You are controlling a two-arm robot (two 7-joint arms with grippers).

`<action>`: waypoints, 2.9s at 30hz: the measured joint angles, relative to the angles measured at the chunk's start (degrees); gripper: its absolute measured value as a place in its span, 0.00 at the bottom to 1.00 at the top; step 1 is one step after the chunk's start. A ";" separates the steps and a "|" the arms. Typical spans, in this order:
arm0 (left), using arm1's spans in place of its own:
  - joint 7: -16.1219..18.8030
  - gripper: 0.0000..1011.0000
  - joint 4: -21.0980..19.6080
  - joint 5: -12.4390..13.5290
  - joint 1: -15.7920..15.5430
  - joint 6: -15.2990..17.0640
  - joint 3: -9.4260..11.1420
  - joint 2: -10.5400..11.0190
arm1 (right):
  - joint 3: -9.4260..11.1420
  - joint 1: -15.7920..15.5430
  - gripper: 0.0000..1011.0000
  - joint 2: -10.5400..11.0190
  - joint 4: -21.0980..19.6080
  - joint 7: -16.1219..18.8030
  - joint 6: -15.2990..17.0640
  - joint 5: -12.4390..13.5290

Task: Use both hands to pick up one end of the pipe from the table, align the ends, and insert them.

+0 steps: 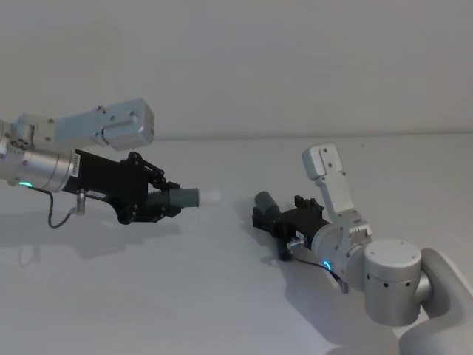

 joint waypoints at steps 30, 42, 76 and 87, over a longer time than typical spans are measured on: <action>0.00 0.33 0.00 0.00 0.00 0.00 0.00 0.00 | 0.48 0.26 0.31 -0.30 0.85 0.36 0.09 0.25; 0.00 0.33 0.00 0.00 0.00 0.00 0.00 0.00 | 0.54 0.27 0.26 -0.33 0.92 0.36 0.08 0.26; 0.00 0.33 0.00 0.00 0.00 0.00 0.00 0.00 | 0.53 0.26 0.26 -0.32 0.94 0.35 0.09 0.25; 0.00 0.33 0.00 0.00 0.01 0.00 0.00 0.00 | 0.53 0.26 0.26 -0.32 0.94 0.35 0.09 0.25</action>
